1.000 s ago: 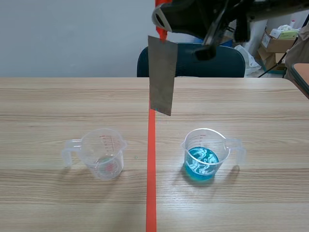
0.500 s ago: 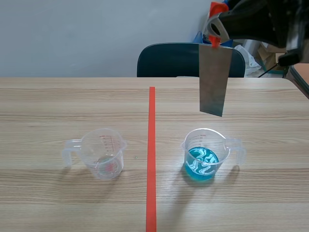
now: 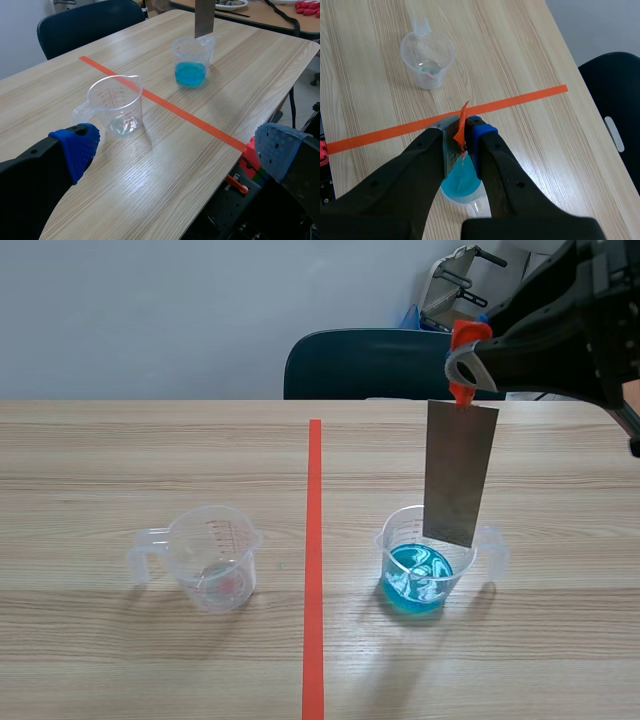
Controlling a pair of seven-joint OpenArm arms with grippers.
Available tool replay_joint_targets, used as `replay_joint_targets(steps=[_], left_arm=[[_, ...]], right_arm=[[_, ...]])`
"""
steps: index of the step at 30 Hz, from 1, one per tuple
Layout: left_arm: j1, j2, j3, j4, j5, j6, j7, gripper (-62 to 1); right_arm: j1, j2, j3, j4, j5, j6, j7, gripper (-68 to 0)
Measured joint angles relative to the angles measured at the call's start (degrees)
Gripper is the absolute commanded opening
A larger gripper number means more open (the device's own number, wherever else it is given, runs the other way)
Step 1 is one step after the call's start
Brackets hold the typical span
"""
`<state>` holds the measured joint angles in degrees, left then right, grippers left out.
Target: Do the redox reaction experiment
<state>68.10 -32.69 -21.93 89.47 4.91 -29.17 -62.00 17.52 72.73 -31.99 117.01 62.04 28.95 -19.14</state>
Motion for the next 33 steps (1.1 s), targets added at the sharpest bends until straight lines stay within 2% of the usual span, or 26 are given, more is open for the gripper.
replay_joint_targets(steps=[5,33], left_arm=[[-0.02,0.00,0.00,0.00,0.00,0.00,0.00,1.4],[-0.02,0.00,0.00,0.00,0.00,0.00,0.02,1.4]], right_arm=[[0.04,-0.02,0.00,0.00,-0.26,0.02,2.62,-66.9],[0.04,-0.02,0.00,0.00,-0.72,0.02,3.48,-66.9]])
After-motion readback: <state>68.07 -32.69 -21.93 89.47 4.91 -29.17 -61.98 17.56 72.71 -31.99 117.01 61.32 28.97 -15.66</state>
